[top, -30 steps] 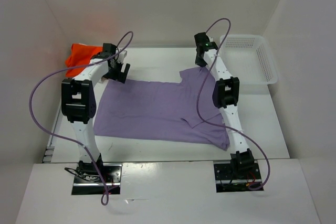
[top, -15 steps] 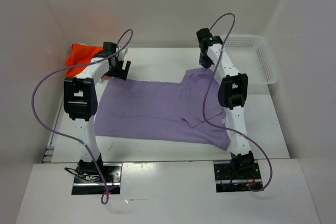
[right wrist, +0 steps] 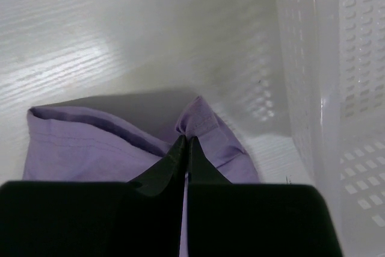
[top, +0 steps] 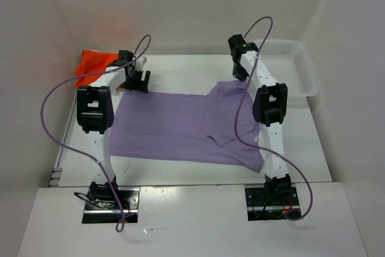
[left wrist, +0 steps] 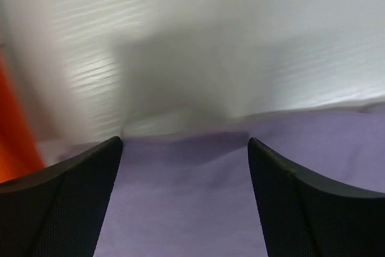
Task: Fold and stack the t-shirts
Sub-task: Grap the side of the flattened tshirt furthest away from the robot with both arms, then fold the other side of the tshirt into a rectangle
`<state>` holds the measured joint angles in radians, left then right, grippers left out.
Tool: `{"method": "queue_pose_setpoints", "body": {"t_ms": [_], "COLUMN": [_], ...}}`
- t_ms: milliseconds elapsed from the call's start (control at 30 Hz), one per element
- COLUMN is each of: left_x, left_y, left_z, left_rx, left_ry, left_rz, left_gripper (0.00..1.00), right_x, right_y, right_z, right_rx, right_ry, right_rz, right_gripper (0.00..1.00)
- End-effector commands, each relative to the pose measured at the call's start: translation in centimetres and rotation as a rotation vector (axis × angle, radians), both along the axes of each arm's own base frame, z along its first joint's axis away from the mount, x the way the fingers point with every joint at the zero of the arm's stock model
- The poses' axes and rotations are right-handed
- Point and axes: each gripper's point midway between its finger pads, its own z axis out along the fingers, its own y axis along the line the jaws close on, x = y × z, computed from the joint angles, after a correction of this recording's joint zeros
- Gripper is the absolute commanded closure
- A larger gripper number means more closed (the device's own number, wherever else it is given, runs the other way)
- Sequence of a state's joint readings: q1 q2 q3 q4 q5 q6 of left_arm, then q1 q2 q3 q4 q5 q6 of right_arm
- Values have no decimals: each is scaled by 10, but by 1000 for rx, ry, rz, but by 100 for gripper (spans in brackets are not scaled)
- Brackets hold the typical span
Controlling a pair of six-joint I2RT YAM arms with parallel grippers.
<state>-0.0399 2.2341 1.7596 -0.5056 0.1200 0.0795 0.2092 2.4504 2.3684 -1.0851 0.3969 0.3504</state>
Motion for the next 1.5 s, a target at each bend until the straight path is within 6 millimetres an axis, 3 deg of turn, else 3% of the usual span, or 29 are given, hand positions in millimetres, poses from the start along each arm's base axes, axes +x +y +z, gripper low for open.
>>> {"method": "queue_pose_setpoints", "body": {"t_ms": [0, 300, 367, 433, 567, 667, 733, 800, 833, 900, 933, 967, 1000, 1033, 1067, 1100, 1133, 1167, 1200, 1233, 1267, 1300, 1367, 1400, 1433, 1467], "left_x": [13, 12, 13, 10, 8, 1, 0, -2, -1, -1, -2, -4, -1, -5, -9, -9, -12, -24, -27, -31, -38, -53, -66, -75, -85, -92], "left_y": [32, 54, 59, 49, 46, 54, 63, 69, 67, 62, 56, 53, 51, 45, 43, 42, 41, 41, 37, 41, 39, 34, 32, 33, 34, 38], "left_z": [27, 31, 21, 16, 2, -10, -16, -22, -22, -22, -17, -14, 1, 4, 10, 31, 40, 39, 63, 71, 92, 82, 98, 96, 89, 95], "left_rx": [-10, -15, -9, -53, -37, 3, 27, 27, 17, -6, -34, -45, -52, -76, -80, -79, -72, -63, -48, -7, 35, 79, 117, 125, 143, 169], "left_ry": [-72, -88, -65, -35, 3, 43, 52, 65, 65, 65, 48, 44, 4, 0, -8, -57, -76, -64, -120, -146, -191, -169, -204, -191, -176, -181], "left_rz": [98, 167, 167, 124, 115, 138, 150, 161, 155, 143, 127, 109, 82, 56, 43, 26, -8, -24, -51, -85, -111, -174, -210, -226, -259, -264], "left_gripper": [9, 9, 8, 8, 24, 26, 36, 53, 72, 88, 100, 100, 100, 100, 100, 100, 100, 100, 100, 100, 100, 100, 100, 100, 100, 100], "right_x": [-7, -14, -14, -17, -19, -19, -19, -20, -21, -26, -28, -31, -40, -43, -56, -62, -70, -89, -97, -106, -126, -137, -165, -174, -193, -203], "right_y": [-5, -3, -3, 2, 5, 3, 3, 3, 5, 3, 8, 7, 4, 4, 0, -1, 4, 1, 1, 6, 9, 8, 13, 13, 11, 22], "right_z": [31, 30, 33, 29, 36, 42, 46, 51, 47, 45, 49, 50, 52, 55, 45, 60, 62, 48, 65, 67, 53, 66, 55, 65, 54, 51], "right_rx": [-24, -62, -60, -63, -74, -79, -77, -75, -66, -70, -66, -67, -70, -65, -75, -63, -49, -51, -23, -8, 10, 34, 61, 87, 79, 126], "right_ry": [-44, -40, -50, -39, -47, -60, -69, -77, -66, -53, -65, -60, -50, -57, -18, -49, -53, 3, -39, -45, 3, -28, 11, -17, 26, 38], "right_rz": [-12, -8, -8, 1, 15, 11, 11, 10, 16, 16, 25, 25, 26, 18, 19, 9, 14, 20, 13, 19, 14, 5, -16, -29, -40, -45], "right_gripper": [100, 100, 100, 100, 100, 100, 100, 100, 100, 100, 100, 100, 100, 100, 100, 100, 100, 100, 100, 100, 100, 100, 100, 100, 100, 100]}}
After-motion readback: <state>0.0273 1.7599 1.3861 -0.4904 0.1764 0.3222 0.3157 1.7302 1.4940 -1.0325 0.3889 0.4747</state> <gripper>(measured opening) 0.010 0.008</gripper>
